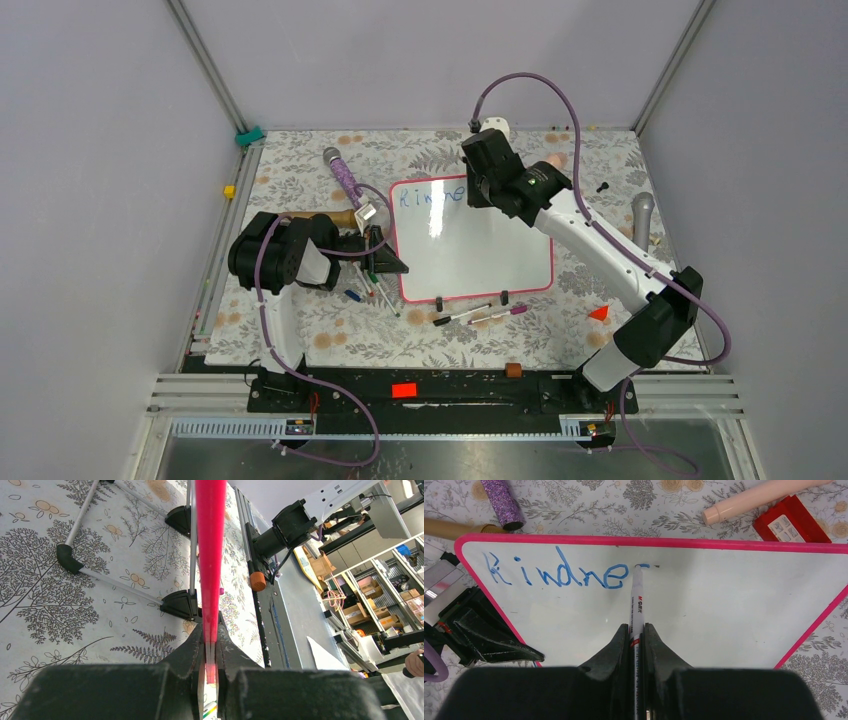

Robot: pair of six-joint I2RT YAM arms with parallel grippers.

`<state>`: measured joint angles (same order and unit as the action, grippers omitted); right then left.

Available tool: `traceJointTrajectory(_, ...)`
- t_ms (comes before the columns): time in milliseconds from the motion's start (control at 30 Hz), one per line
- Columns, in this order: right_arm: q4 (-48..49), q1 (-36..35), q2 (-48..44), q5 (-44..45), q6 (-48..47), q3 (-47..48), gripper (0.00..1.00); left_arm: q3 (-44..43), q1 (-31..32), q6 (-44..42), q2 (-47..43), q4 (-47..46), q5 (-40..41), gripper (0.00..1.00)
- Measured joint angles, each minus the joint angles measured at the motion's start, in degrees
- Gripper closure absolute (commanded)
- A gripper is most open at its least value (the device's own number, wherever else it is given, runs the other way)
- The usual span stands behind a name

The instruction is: Write a sentence on the whiteboard

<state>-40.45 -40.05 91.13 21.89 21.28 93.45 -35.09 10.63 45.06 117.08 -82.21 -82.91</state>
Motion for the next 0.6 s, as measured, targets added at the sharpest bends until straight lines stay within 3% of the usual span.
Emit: traceJointTrajectory(600, -0.1, 0.0, -1.2, -1.2, 0.2, -2.7, 1.00, 0.0, 0.0, 0.0, 0.0, 0.1, 0.1, 1.00)
